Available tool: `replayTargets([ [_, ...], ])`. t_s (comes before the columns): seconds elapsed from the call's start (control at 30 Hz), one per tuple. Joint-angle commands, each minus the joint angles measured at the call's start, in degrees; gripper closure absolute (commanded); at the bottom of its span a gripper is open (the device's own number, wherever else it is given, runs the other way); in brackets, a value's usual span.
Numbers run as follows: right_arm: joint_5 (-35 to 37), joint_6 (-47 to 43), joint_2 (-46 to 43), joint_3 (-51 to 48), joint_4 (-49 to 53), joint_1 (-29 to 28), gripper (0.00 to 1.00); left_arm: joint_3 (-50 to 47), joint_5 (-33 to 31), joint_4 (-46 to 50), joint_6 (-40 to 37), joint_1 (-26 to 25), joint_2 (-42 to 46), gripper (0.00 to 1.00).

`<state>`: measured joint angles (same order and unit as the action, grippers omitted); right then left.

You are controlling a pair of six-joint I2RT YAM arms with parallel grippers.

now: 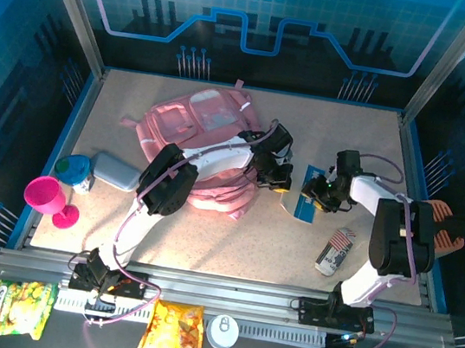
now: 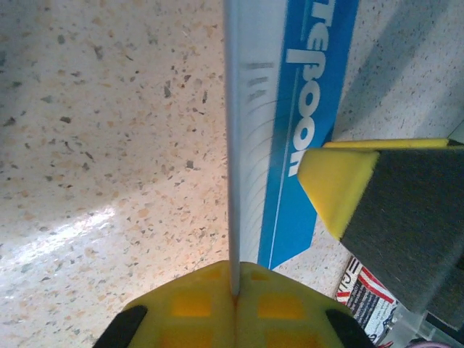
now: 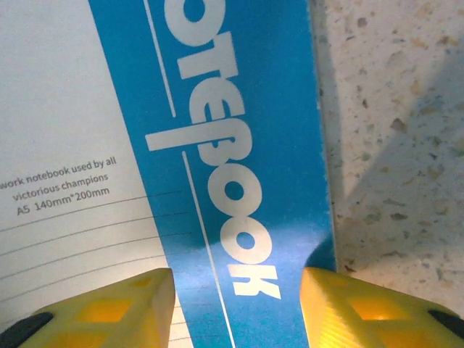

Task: Pack the student bag

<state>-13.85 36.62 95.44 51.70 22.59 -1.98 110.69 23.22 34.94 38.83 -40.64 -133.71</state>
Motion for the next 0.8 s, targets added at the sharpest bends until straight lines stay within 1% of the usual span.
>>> replayTargets([
  [0.0, -3.4, 1.8, -5.3, -3.6, -4.0, 1.5, 0.48, 0.3, -1.5, 1.8, -1.3, 1.2, 4.7, 1.00],
  [0.1, -5.6, 3.9, -10.0, -6.2, -7.8, 2.2, 0.42, -0.9, -2.2, 1.1, -1.9, 2.4, 8.5, 1.00],
  [0.2, -9.0, 7.9, -14.1, -9.0, -12.9, 2.7, 0.36, -2.9, -2.9, 0.1, -1.8, 4.1, 12.5, 1.00],
  [0.37, -18.1, 17.4, -16.5, -12.9, -25.2, 2.9, 0.26, -8.6, -7.4, -2.0, -1.5, 7.2, 20.1, 1.00],
  [0.47, -21.6, 23.0, -16.9, -15.2, -34.5, 2.2, 0.14, -13.8, -9.6, -5.5, 0.1, 9.6, 25.3, 1.00],
  [0.53, -21.4, 24.9, -17.7, -16.0, -37.8, 0.8, 0.03, -17.9, -11.0, -8.5, 1.7, 11.2, 29.2, 1.00],
  [0.57, -21.0, 25.1, -18.0, -15.7, -37.7, -0.1, 0.00, -19.9, -11.5, -10.2, 2.5, 11.9, 30.7, 1.00],
  [0.7, -17.4, 25.8, -18.1, -13.7, -36.6, -5.5, 0.00, -28.2, -14.4, -16.2, 6.9, 14.2, 37.4, 1.00],
  [0.77, -15.4, 26.7, -17.8, -13.2, -37.8, -8.5, 0.00, -31.3, -15.1, -18.9, 9.2, 14.8, 39.7, 1.00],
])
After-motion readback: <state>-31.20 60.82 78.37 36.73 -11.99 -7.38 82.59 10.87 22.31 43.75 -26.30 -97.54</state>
